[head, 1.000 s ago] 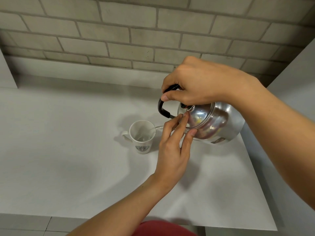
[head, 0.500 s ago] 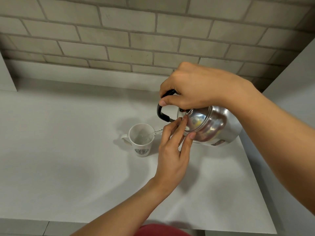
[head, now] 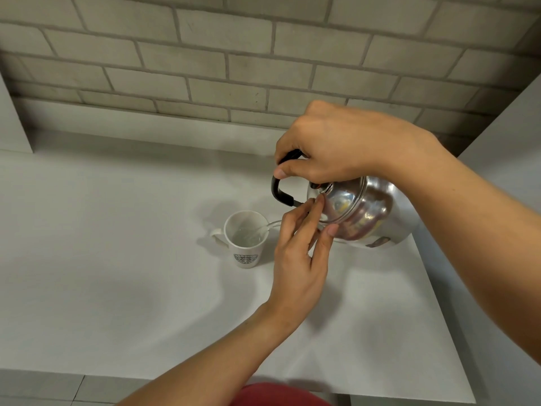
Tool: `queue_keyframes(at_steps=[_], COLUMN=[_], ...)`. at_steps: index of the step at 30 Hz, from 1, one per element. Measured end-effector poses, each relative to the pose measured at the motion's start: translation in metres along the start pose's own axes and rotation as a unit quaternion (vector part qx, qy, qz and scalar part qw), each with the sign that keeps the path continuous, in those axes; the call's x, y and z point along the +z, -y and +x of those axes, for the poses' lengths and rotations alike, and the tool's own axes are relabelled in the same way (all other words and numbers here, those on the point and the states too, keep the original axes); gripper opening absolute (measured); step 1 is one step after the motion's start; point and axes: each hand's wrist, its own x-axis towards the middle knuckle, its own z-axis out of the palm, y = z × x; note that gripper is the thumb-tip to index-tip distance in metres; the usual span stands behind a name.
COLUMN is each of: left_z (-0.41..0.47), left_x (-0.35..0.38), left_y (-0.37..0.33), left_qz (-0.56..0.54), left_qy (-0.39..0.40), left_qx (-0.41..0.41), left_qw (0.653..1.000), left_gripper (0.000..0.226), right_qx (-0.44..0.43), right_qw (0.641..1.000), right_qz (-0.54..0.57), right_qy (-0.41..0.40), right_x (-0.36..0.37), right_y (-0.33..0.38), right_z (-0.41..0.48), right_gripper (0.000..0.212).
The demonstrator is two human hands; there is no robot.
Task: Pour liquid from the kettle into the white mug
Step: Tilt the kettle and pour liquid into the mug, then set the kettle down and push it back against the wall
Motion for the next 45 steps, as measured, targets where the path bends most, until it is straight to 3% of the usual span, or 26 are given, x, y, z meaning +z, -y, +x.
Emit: queue_keyframes(at_steps=[20,26,39,45], left_z=[-0.001,0.001,0.014,0.028], left_x=[-0.005,-0.017,-0.042,-0.060], left_y=[0.005,0.007,0.004,-0.005], left_qz=[-0.001,0.033,0.193,0.179], left_qy=[-0.005,0.024,0.150,0.044], left_qx=[0.005,-0.003,0.042,0.080], left_qw=[1.000,0.999,0.969,0.980], left_gripper=[0.045,0.045,0.042,0.013], right_qx=[-0.004,0.003,0.036,0.078], right_qw=[1.000,1.000,0.973,0.929], right_qz=[0.000,0.019,0.123,0.203], right_qy=[0.009,-0.014,-0.190,-0.299], right_x=[0.002,0.009,0.050,0.081], right_y=[0.008,0.001,-0.032,-0.040], right_z=[0.007,0.001,-0.045,-0.071], right_gripper=[0.027,0.030,0.029,0.022])
